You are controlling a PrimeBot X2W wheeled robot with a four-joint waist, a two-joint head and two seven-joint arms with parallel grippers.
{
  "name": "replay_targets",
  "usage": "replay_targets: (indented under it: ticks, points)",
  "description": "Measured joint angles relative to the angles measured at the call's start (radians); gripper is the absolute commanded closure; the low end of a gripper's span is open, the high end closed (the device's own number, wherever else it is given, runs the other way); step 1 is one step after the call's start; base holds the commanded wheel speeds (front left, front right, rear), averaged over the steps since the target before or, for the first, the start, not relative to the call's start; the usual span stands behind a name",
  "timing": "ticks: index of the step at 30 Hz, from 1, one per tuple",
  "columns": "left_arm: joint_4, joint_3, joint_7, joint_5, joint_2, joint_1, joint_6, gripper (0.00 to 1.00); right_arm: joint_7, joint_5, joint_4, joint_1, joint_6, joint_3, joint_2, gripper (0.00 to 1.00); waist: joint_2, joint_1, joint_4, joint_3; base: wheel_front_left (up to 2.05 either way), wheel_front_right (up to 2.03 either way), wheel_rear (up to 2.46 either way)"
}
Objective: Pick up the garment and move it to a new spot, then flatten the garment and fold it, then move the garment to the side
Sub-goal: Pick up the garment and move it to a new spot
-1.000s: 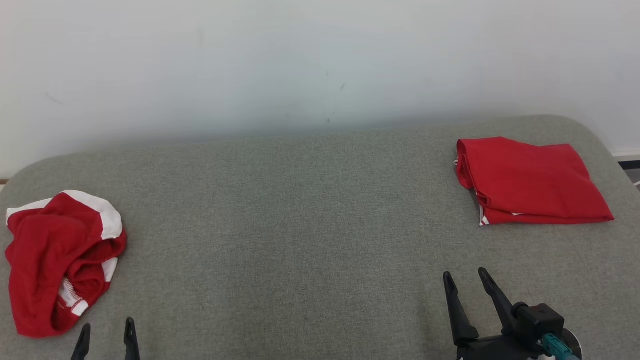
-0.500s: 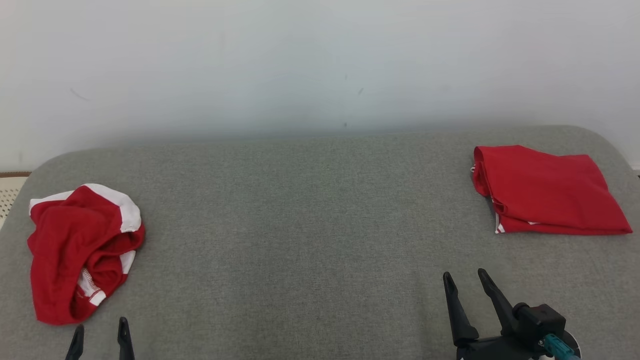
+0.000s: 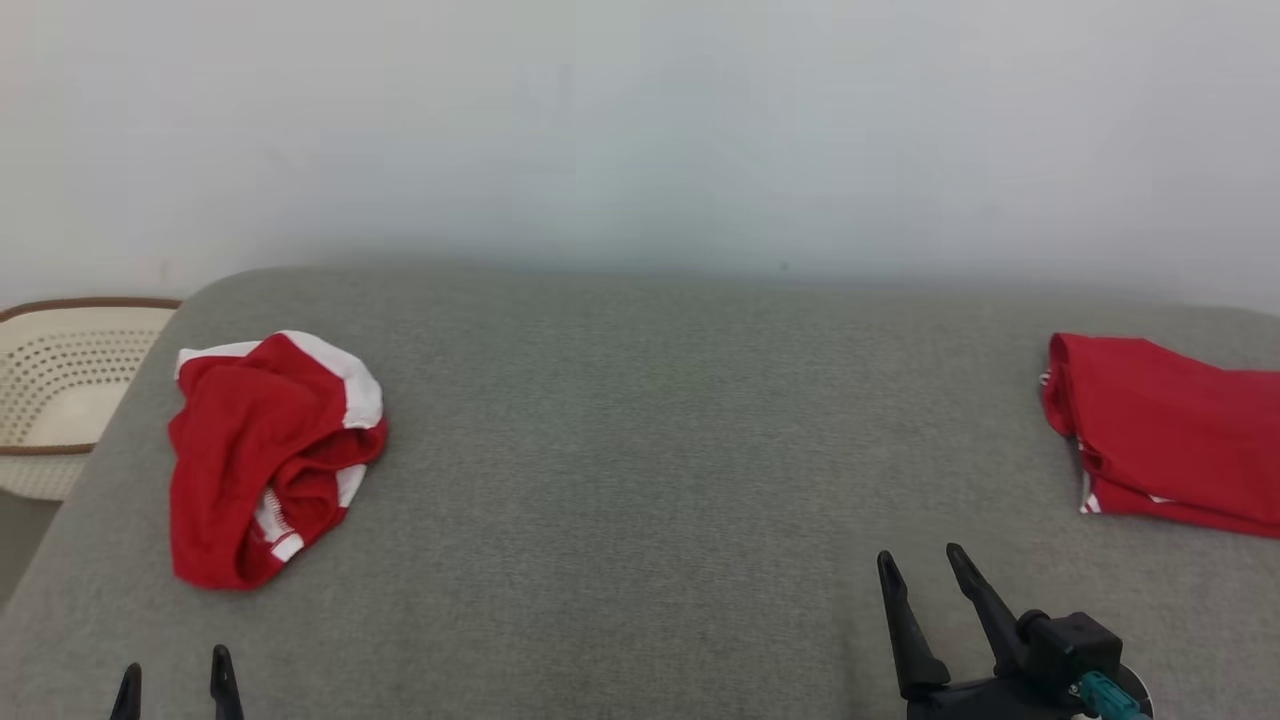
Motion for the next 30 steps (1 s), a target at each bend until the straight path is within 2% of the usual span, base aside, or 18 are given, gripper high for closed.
replay_targets:
  ticks: [16,30]
  points:
    - [-0.002,0.005,0.0,-0.001,0.011,0.013,0.011,0.0,0.0,0.018,0.001,-0.003,0.0,0.04,-0.001,0.0,0.0,0.0,0.153,-0.02,0.0,0.0,0.0]
    - [-0.005,0.002,0.0,-0.005,0.018,0.017,0.018,0.0,0.0,0.022,-0.004,-0.004,0.0,0.052,-0.001,0.0,0.0001,0.0,0.234,-0.024,0.0,0.0,0.0]
